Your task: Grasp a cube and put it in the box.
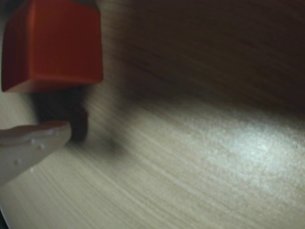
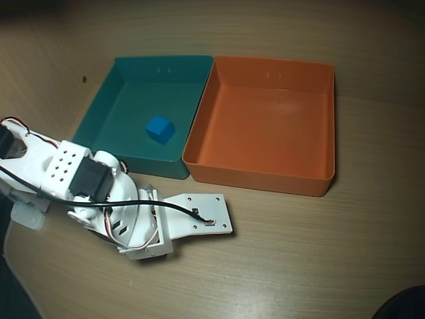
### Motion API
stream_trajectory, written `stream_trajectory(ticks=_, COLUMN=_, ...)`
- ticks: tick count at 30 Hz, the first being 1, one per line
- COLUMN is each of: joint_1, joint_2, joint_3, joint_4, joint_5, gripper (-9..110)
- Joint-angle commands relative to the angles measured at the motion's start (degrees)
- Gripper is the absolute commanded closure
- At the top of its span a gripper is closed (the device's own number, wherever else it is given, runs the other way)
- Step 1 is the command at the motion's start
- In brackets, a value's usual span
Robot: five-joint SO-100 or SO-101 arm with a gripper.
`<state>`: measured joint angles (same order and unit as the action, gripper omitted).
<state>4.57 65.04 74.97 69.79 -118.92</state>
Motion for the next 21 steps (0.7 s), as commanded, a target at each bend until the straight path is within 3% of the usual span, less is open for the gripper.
stream_trajectory(ticks=1, joint_1=0.1, joint_2=0.6, joint_3=-1.9, joint_4=-0.1, joint_5=0.1, gripper=54)
stream_trajectory(ticks=11, joint_1=-0.1, joint_2=0.5, joint_3=-1.9, joint_4=-0.1, joint_5=0.6, gripper=72)
stream_trajectory(ticks=21, joint_1=-0.1, joint_2=0.5, joint_3=-1.9, joint_4=-0.1, joint_5=0.7, gripper=104)
